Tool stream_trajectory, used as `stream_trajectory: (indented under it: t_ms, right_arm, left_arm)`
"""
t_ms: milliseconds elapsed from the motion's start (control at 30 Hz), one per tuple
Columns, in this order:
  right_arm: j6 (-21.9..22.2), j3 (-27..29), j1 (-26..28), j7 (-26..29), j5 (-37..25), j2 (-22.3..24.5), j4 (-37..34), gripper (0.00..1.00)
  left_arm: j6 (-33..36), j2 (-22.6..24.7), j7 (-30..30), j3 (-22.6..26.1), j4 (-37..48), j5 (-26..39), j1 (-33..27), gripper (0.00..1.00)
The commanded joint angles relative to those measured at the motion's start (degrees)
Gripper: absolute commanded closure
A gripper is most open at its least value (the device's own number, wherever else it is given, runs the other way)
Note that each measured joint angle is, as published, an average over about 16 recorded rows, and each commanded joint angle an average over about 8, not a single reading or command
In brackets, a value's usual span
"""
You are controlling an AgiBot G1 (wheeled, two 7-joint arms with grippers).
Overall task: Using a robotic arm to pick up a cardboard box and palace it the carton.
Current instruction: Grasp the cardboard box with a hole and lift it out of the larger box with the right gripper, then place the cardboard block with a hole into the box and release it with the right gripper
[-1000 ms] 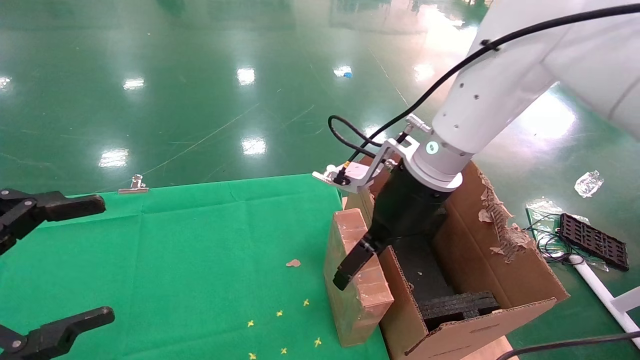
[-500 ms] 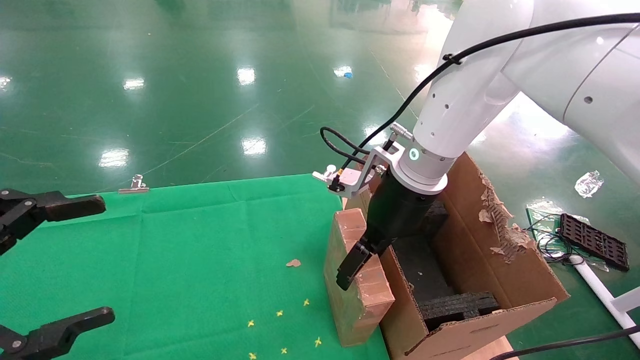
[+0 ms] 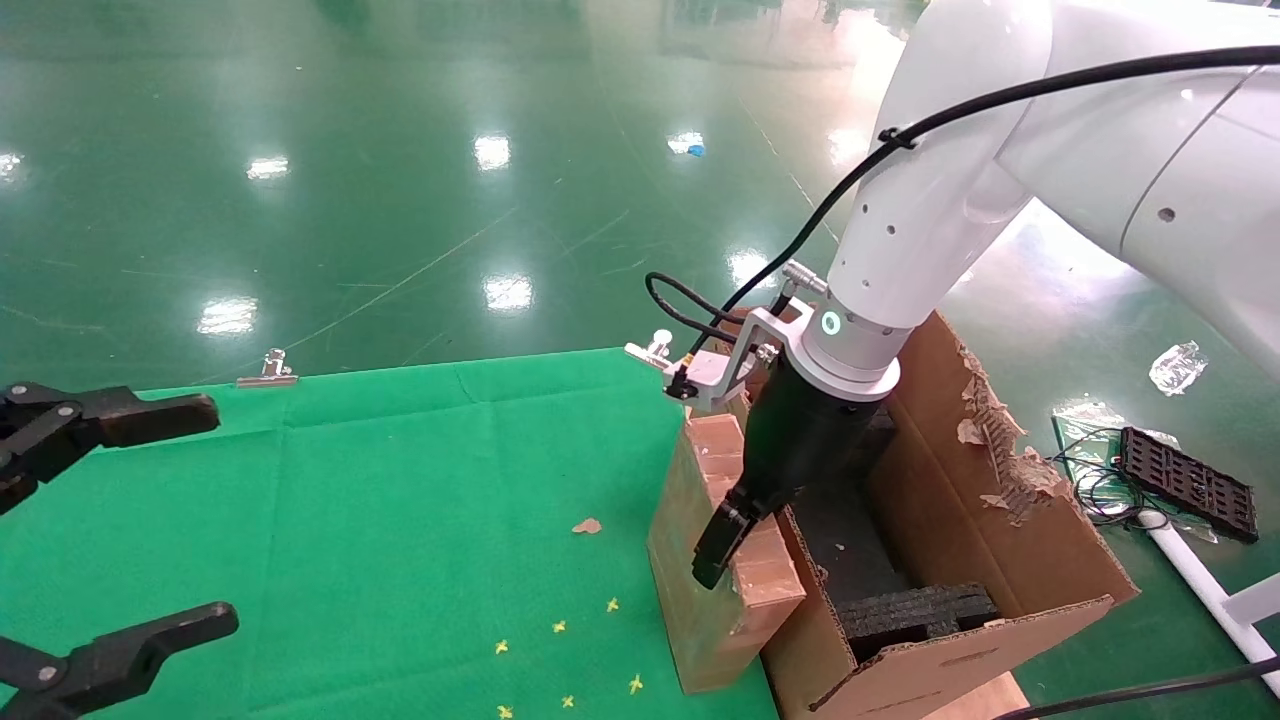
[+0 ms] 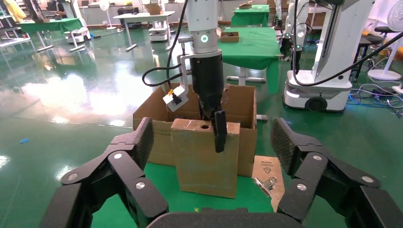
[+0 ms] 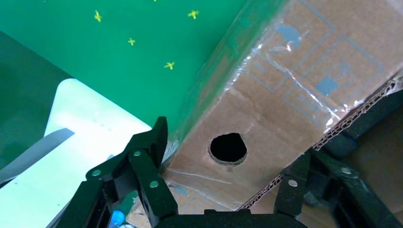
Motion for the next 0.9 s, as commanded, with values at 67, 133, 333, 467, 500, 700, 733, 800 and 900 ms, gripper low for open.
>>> stream_trajectory:
  t_ms: [67, 133, 333, 467, 500, 700, 733, 800, 900]
  right_arm:
    - [0.0, -0.3, 0.0, 0.1, -0.1, 0.0, 0.2, 1.00]
    - [0.1, -0.5, 0.1, 0.0, -0.4, 0.0, 0.4, 1.00]
    - [1.1, -0.4, 1.2, -1.1, -0.9, 0.8, 1.8, 1.00]
    - [2.9, 1.4, 3.1, -3.7, 0.4, 3.3, 3.1, 1.00]
    - [3.5, 2.1, 3.8, -4.8, 1.0, 4.2, 3.4, 1.00]
    - [7.6, 8.1, 10.1, -13.4, 5.3, 10.5, 2.9, 1.00]
    - [8.0, 8.9, 11.3, -14.6, 5.6, 11.3, 2.2, 1.00]
    - [8.8, 10.2, 13.8, -16.7, 5.8, 12.9, 0.3, 1.00]
    - [9.3, 11.1, 16.8, -18.8, 5.1, 14.8, -3.4, 1.00]
  left_arm:
    - [0.0, 0.0, 0.0, 0.0, 0.0, 0.0, 0.0, 0.97]
    - [0.0, 0.0, 0.0, 0.0, 0.0, 0.0, 0.0, 0.98]
    - [0.0, 0.0, 0.0, 0.0, 0.0, 0.0, 0.0, 1.00]
    - [0.0, 0.0, 0.0, 0.0, 0.0, 0.0, 0.0, 1.00]
    - [0.0, 0.0, 0.0, 0.0, 0.0, 0.0, 0.0, 1.00]
    - [0.0, 0.0, 0.0, 0.1, 0.0, 0.0, 0.0, 1.00]
    - [0.0, 0.0, 0.0, 0.1, 0.0, 0.0, 0.0, 1.00]
    - [0.0, 0.0, 0.0, 0.1, 0.0, 0.0, 0.0, 1.00]
    - [0.0, 0.0, 0.0, 0.1, 0.0, 0.0, 0.0, 1.00]
